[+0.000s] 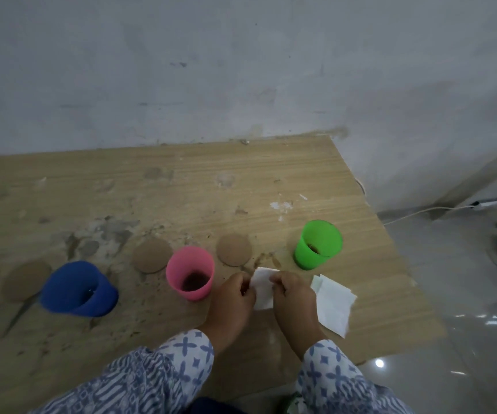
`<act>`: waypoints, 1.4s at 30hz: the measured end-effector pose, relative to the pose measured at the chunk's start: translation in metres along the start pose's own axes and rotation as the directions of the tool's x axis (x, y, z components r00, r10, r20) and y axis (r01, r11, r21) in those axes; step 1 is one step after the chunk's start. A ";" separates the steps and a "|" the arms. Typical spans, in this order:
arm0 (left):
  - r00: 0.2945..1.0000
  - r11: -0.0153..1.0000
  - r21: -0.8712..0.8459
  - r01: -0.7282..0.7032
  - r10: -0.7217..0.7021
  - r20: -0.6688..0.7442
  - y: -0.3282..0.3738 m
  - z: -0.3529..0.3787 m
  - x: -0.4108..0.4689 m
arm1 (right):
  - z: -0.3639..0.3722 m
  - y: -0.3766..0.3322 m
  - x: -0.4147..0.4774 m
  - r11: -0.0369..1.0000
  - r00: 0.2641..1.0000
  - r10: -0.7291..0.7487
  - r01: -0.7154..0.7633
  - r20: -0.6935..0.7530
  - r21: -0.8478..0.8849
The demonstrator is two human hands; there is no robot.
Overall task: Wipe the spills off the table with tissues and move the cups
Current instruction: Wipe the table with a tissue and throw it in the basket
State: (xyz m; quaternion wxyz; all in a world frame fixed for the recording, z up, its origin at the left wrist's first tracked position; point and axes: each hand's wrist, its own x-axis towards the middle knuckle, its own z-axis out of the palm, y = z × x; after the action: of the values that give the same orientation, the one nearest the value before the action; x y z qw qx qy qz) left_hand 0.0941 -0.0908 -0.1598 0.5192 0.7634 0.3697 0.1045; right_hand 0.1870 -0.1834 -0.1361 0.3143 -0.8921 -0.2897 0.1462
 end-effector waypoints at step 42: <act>0.922 0.620 0.707 -0.340 0.369 0.120 -0.048 0.010 -0.014 | 0.035 0.032 0.013 0.848 0.883 -0.295 0.418 0.365 -0.326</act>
State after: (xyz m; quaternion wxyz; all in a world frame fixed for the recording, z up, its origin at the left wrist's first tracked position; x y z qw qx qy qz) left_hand 0.0677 -0.0982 -0.2028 0.1428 0.9598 0.2324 0.0668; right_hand 0.1957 -0.1795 -0.1845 0.1017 -0.8333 -0.5201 0.1573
